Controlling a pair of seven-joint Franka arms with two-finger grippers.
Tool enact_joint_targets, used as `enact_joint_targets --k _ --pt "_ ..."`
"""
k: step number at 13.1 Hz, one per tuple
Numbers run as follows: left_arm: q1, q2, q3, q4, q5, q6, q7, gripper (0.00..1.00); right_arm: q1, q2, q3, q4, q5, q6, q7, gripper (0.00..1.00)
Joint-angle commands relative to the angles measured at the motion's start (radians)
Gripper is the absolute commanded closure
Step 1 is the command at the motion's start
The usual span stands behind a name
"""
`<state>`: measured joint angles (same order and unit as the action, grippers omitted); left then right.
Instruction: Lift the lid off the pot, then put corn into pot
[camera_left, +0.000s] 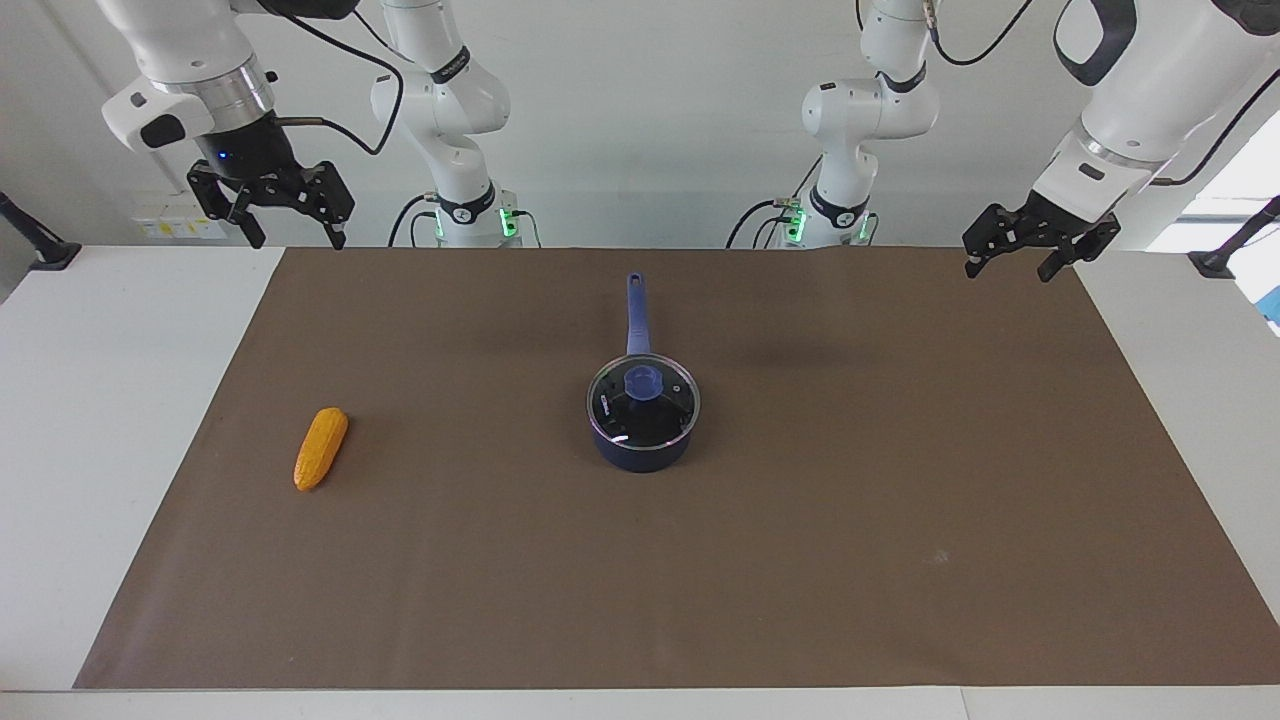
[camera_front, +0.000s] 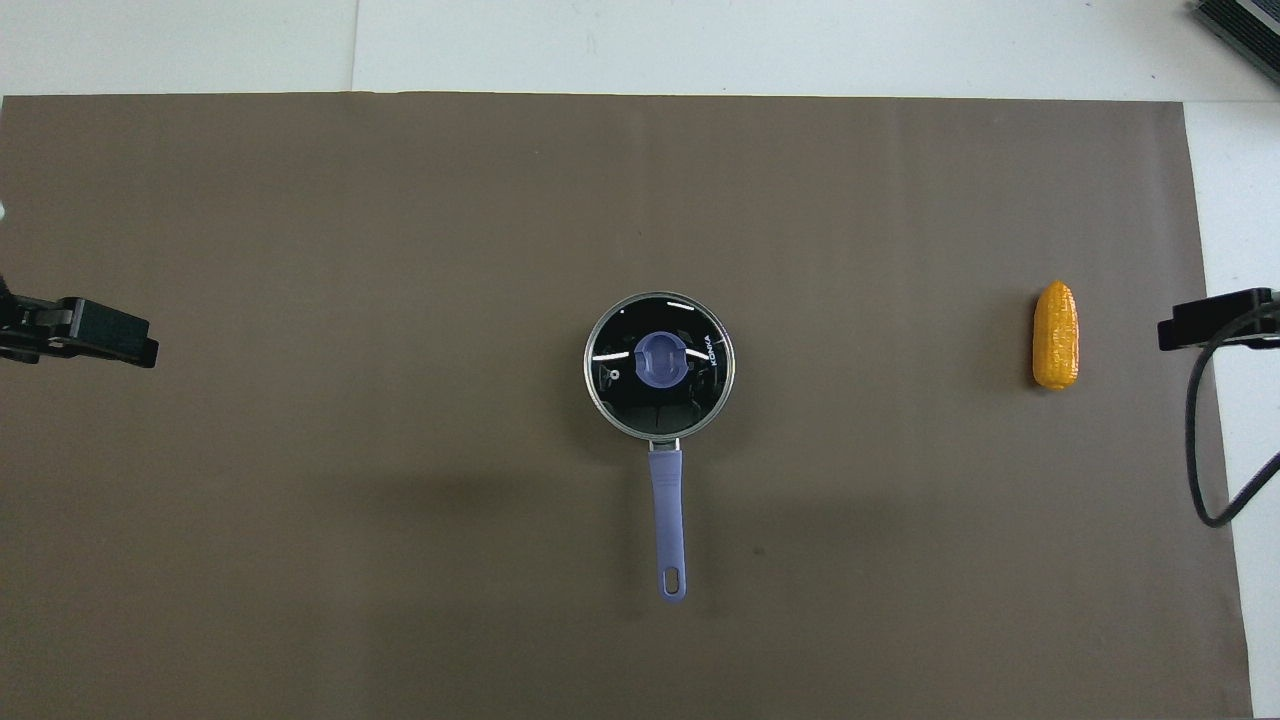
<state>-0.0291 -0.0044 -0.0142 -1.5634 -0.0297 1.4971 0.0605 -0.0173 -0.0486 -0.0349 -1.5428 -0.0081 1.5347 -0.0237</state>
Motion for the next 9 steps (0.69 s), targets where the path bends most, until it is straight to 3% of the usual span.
enact_joint_targets --k 1,6,9 --pt "0.0 -0.005 -0.006 0.013 0.014 -0.032 -0.005 0.0 -0.009 -0.022 0.006 -0.02 0.01 -0.011 -0.001 0.0" --pt "0.0 -0.005 -0.006 0.014 0.013 -0.032 -0.013 0.0 -0.009 -0.022 0.006 -0.022 0.01 -0.007 -0.002 0.0" --pt "0.005 -0.011 -0.004 0.0 0.007 -0.031 -0.014 0.0 0.049 -0.02 -0.023 -0.02 0.01 -0.005 0.002 0.0"
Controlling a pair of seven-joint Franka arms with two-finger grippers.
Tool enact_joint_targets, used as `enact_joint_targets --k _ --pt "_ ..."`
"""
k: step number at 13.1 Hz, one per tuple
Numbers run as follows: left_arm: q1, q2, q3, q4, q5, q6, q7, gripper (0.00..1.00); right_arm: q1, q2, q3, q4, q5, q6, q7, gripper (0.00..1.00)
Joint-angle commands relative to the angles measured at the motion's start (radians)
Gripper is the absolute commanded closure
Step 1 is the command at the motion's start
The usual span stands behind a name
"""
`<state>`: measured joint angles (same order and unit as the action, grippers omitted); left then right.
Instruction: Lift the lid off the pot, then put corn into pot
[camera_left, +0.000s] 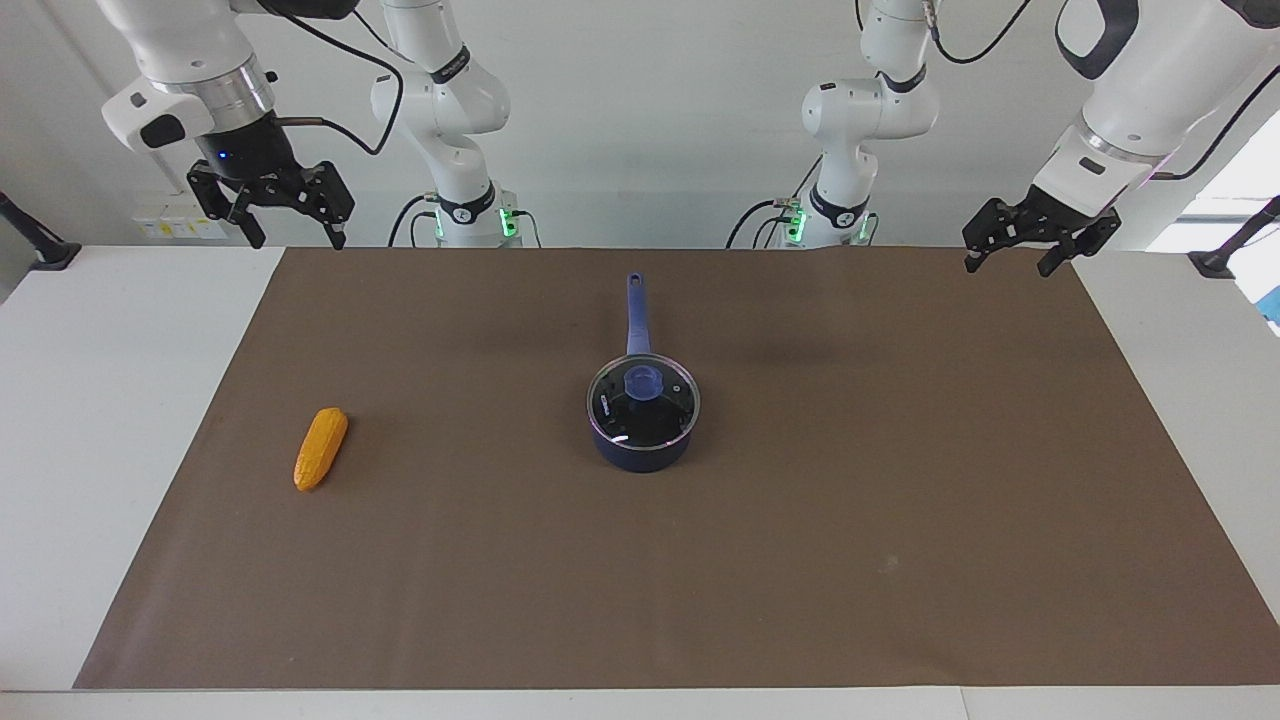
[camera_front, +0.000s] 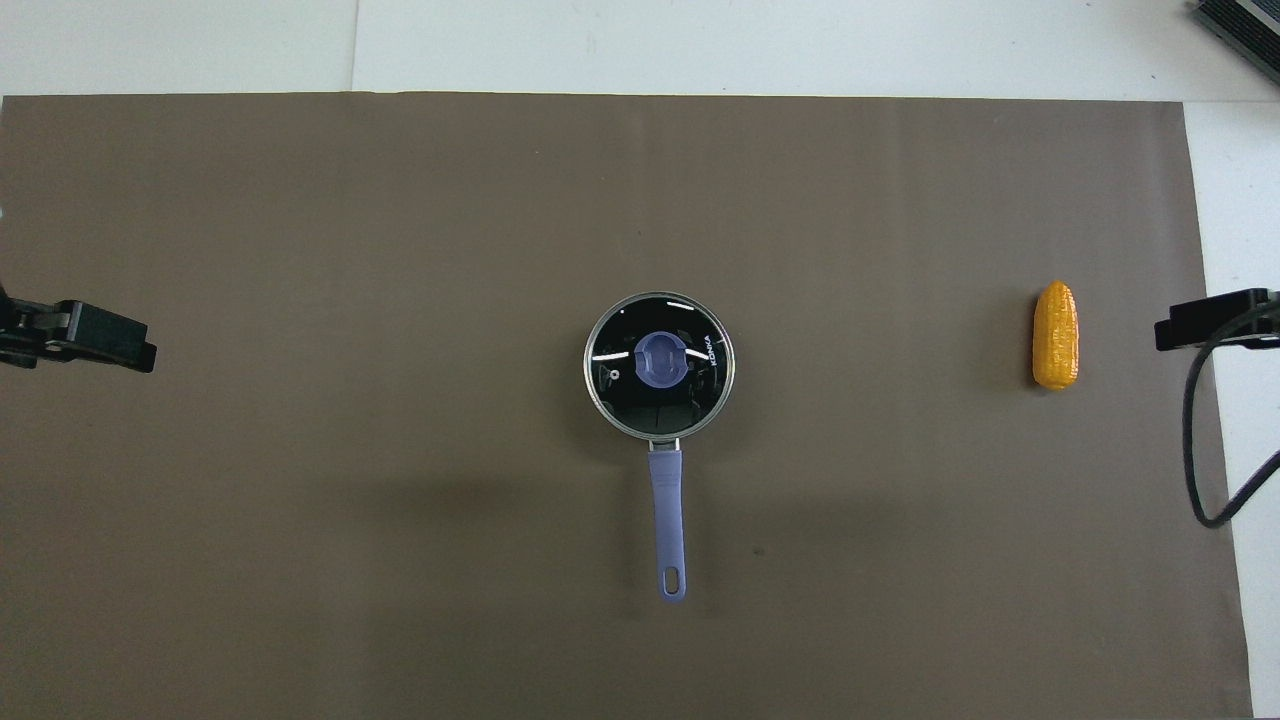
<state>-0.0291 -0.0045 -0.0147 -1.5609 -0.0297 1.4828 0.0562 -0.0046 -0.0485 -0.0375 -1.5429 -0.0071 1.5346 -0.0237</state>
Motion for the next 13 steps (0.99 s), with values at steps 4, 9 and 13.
enact_joint_targets --k 4,9,13 --pt "-0.009 -0.012 -0.013 -0.004 0.005 -0.012 -0.015 0.0 0.041 -0.02 -0.036 -0.02 0.009 -0.004 -0.001 0.0" --pt "-0.104 -0.012 -0.016 -0.007 0.005 0.004 -0.102 0.0 0.038 -0.019 -0.044 -0.017 -0.005 -0.007 0.002 0.0" --pt "-0.188 -0.003 -0.018 -0.013 0.004 0.048 -0.209 0.0 0.041 -0.019 -0.039 -0.016 0.004 -0.008 -0.001 0.0"
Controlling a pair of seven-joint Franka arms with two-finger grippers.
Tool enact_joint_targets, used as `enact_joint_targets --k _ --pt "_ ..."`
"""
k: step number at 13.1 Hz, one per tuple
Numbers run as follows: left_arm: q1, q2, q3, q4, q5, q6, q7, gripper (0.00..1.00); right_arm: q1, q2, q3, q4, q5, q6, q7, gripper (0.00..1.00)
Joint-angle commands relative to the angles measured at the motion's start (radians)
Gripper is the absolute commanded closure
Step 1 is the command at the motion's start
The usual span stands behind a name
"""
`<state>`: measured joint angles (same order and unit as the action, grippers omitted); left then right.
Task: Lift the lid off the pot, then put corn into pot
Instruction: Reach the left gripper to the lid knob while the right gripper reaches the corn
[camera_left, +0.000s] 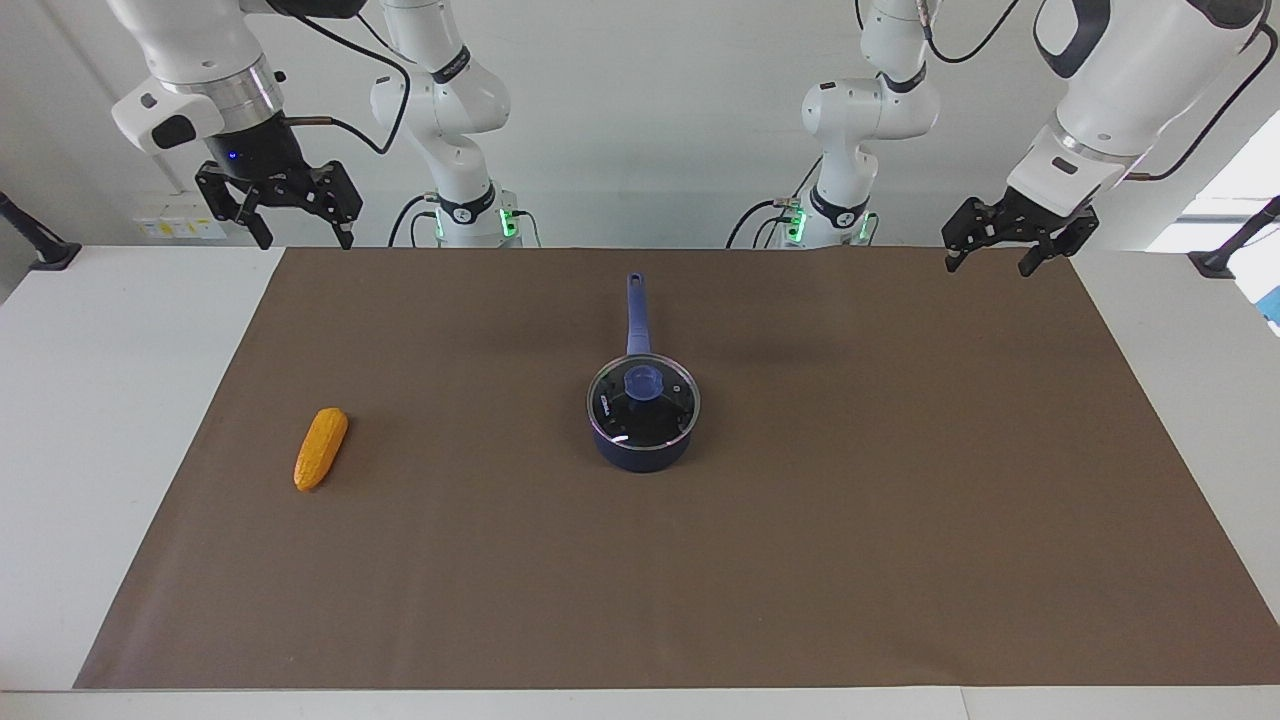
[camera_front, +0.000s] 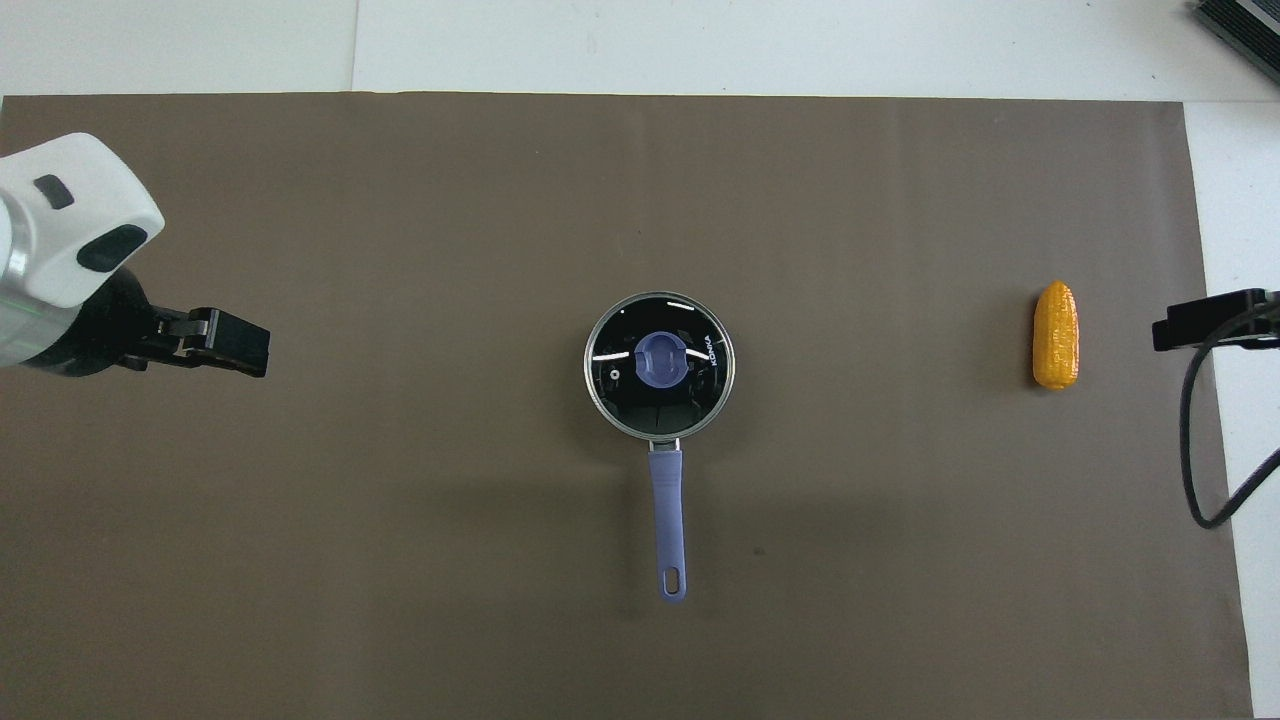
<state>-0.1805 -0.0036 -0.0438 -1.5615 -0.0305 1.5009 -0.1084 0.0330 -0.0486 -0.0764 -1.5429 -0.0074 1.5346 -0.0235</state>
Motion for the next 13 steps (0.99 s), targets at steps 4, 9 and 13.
enact_joint_targets --k 4,9,13 --pt "-0.129 0.013 0.012 -0.035 0.004 0.105 -0.161 0.0 -0.008 -0.02 -0.01 -0.023 -0.008 -0.007 -0.01 0.0" --pt "-0.232 0.046 0.013 -0.035 0.004 0.182 -0.272 0.0 -0.025 -0.005 -0.01 -0.169 -0.009 0.152 -0.013 0.0" --pt "-0.338 0.117 0.013 -0.031 0.009 0.254 -0.365 0.0 -0.045 0.076 -0.01 -0.233 -0.009 0.294 -0.015 0.0"
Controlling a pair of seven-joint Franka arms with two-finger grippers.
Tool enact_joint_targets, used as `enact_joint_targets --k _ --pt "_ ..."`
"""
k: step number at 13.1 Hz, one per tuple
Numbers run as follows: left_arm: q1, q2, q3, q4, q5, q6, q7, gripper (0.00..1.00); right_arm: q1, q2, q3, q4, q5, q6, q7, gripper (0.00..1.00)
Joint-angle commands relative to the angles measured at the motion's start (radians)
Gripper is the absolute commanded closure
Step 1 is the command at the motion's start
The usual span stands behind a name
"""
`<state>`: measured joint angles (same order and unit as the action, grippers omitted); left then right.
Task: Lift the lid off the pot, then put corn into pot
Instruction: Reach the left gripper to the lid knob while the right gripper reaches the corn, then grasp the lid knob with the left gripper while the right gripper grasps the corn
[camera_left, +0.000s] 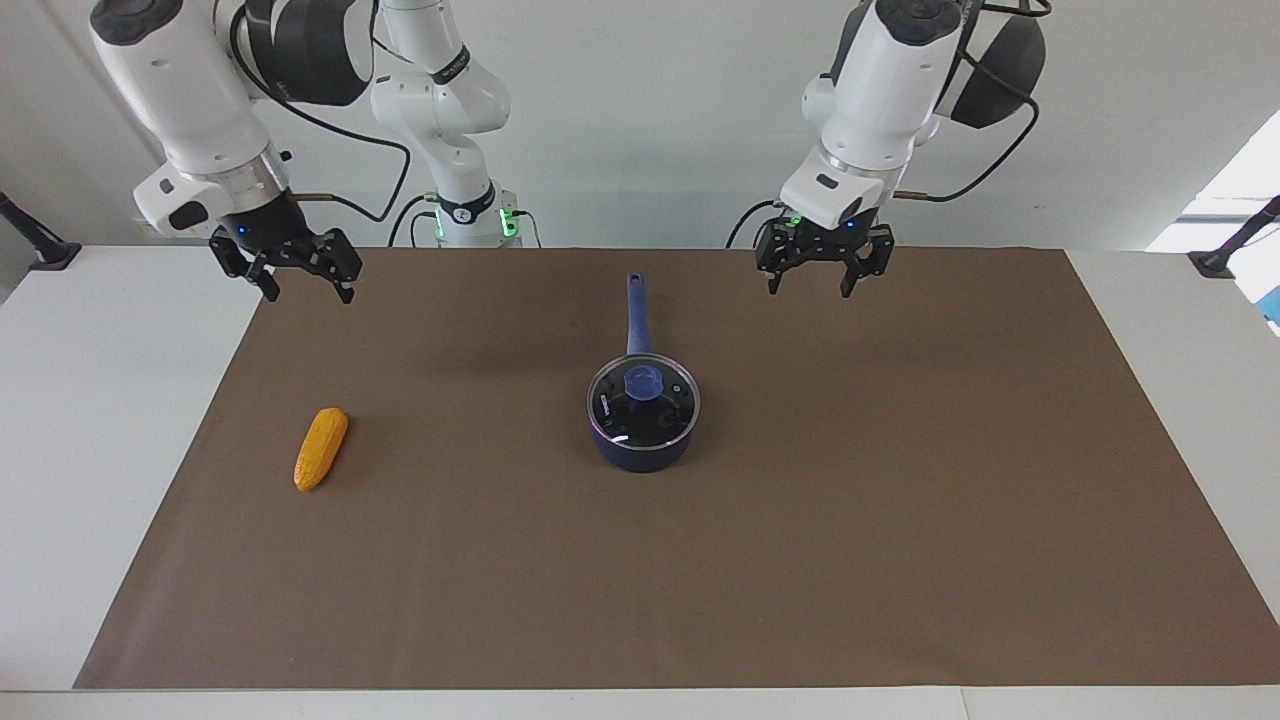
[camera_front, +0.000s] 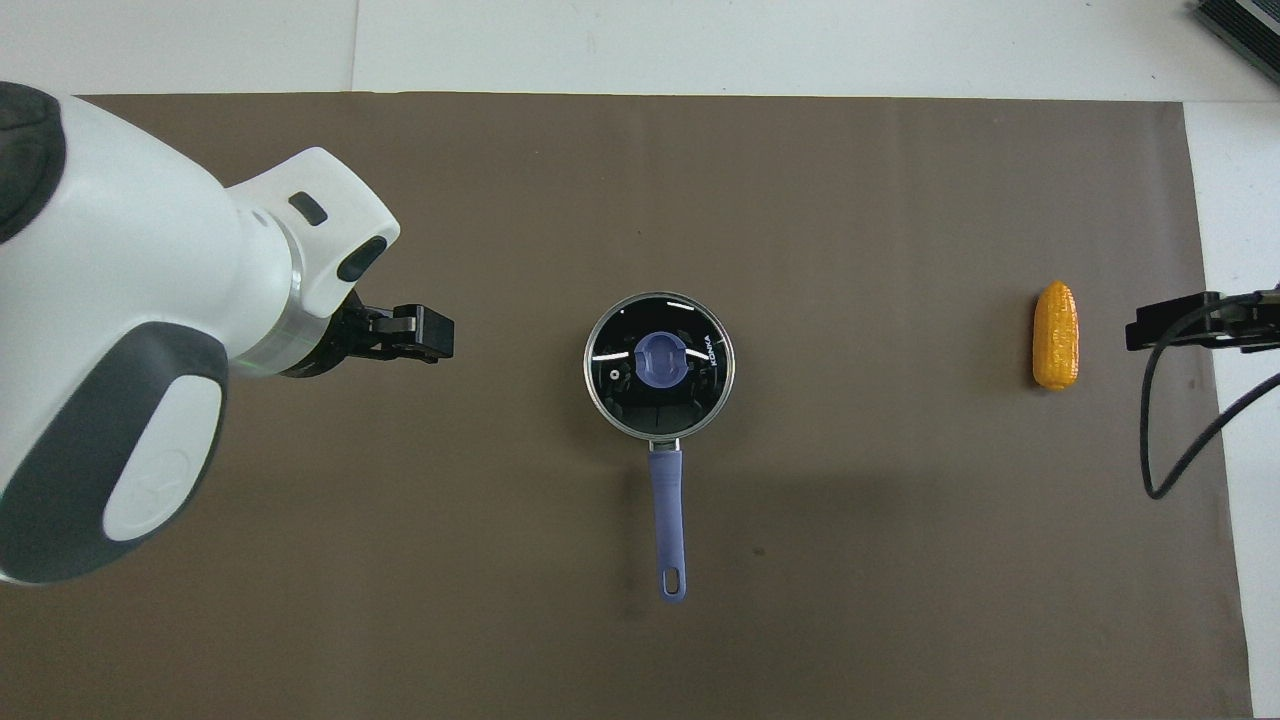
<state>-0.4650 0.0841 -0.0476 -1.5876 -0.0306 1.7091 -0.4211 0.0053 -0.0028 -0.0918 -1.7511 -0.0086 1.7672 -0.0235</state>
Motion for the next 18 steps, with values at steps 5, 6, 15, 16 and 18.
enact_joint_targets --k 5,6,15,16,18 --pt "-0.171 0.214 0.017 0.088 0.075 0.122 -0.255 0.0 -0.033 0.225 0.006 -0.053 -0.008 0.297 -0.021 0.0" --pt "-0.179 0.25 0.017 0.125 0.075 0.129 -0.281 0.0 -0.045 0.256 0.006 -0.062 -0.008 0.348 -0.023 0.0" --pt "-0.227 0.354 0.017 0.167 0.07 0.221 -0.406 0.0 -0.14 0.388 0.007 -0.116 0.002 0.505 -0.089 0.0" --pt "-0.231 0.356 0.017 0.166 0.07 0.221 -0.41 0.0 -0.136 0.394 0.007 -0.117 0.007 0.505 -0.078 0.0" --pt "-0.233 0.356 0.015 0.166 0.066 0.219 -0.418 0.0 -0.13 0.408 0.007 -0.12 0.007 0.535 -0.07 0.0"
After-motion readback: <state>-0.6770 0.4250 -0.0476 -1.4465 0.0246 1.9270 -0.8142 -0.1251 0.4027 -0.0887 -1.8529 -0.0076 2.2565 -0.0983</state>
